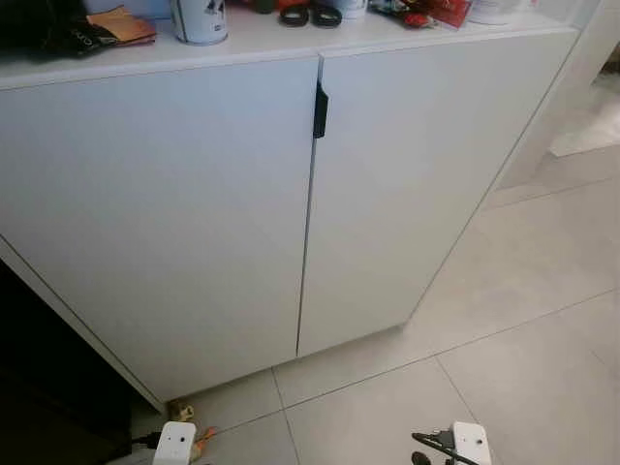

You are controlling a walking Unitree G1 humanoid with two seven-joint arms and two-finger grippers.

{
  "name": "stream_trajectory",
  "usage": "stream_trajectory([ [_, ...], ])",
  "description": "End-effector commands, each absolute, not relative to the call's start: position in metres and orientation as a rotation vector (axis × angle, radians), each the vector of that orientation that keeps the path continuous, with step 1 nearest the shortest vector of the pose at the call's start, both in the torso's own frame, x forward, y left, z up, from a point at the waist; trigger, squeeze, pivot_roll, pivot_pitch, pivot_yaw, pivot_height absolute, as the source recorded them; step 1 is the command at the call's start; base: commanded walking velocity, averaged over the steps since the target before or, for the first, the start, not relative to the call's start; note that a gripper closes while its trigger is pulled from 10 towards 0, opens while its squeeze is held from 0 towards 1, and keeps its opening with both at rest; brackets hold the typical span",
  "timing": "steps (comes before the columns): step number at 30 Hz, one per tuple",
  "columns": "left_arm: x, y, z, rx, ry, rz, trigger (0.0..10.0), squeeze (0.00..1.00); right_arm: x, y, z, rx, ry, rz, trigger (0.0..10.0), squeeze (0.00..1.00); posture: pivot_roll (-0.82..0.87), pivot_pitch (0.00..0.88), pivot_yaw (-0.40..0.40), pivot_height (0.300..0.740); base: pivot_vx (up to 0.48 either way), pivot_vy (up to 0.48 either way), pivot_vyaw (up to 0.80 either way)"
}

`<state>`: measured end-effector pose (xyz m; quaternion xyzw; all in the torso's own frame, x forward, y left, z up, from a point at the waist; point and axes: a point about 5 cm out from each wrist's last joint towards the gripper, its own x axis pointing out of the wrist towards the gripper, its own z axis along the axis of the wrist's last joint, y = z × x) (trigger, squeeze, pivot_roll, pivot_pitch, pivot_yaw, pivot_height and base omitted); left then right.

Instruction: Restocking fridge

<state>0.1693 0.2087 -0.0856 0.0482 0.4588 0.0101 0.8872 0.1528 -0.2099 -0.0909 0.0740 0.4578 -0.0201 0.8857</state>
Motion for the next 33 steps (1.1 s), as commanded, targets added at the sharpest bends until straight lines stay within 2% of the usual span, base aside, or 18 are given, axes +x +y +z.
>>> stream_trajectory([
  [1, 0.1639, 0.2113, -0.0876, 0.104, 0.973, 0.027, 0.0, 0.0, 0.1524, -0.2106, -0.0908, 0.16, 0.947, -0.045, 0.0, 0.0, -0.12, 0.08, -0.044, 0.74, 0.0, 0.0, 0.0],
  [7, 0.1639, 0.2113, -0.0876, 0.105, 0.971, 0.029, 0.0, 0.0, 0.1523, -0.2108, -0.0907, 0.157, 0.948, -0.041, 0.0, 0.0, -0.12, 0.081, -0.045, 0.74, 0.0, 0.0, 0.0],
  [8, 0.1637, 0.2113, -0.0877, 0.104, 0.972, 0.031, 1.7, 0.0, 0.1523, -0.2107, -0.0908, 0.158, 0.949, -0.039, 0.0, 0.0, -0.12, 0.081, -0.045, 0.74, 0.0, 0.0, 0.0],
  [9, 0.1637, 0.2112, -0.0877, 0.103, 0.973, 0.031, 1.7, 0.0, 0.1523, -0.2108, -0.0907, 0.159, 0.949, -0.038, 0.0, 0.0, -0.12, 0.082, -0.047, 0.74, 0.0, 0.0, 0.0],
  [10, 0.1637, 0.2113, -0.0878, 0.105, 0.974, 0.032, 7.9, 0.0, 0.1524, -0.2108, -0.0907, 0.159, 0.949, -0.036, 0.0, 0.0, -0.12, 0.082, -0.047, 0.74, 0.0, 0.0, 0.0],
  [11, 0.1636, 0.2113, -0.0879, 0.107, 0.976, 0.034, 10.0, 0.0, 0.1524, -0.211, -0.0907, 0.151, 0.954, -0.031, 10.0, 0.0, -0.12, 0.082, -0.047, 0.74, 0.0, 0.0, 0.0],
  [17, 0.1631, 0.2118, -0.0882, 0.101, 0.982, 0.042, 10.0, 0.0, 0.1531, -0.2114, -0.0904, 0.118, 0.958, -0.011, 10.0, 0.0, -0.12, 0.084, -0.046, 0.74, 0.0, 0.0, 0.0],
  [27, 0.1627, 0.2124, -0.0883, 0.1, 0.986, 0.043, 10.0, 0.0, 0.1527, -0.2107, -0.0908, 0.119, 0.964, -0.008, 10.0, 0.0, -0.12, 0.087, -0.044, 0.74, -0.024, 0.0, 0.8],
  [33, 0.1622, 0.2125, -0.0885, 0.099, 0.989, 0.043, 10.0, 0.0, 0.1516, -0.2099, -0.0914, 0.152, 0.963, -0.027, 10.0, 0.0, -0.12, 0.087, -0.044, 0.74, -0.2, 0.0, 0.16],
])
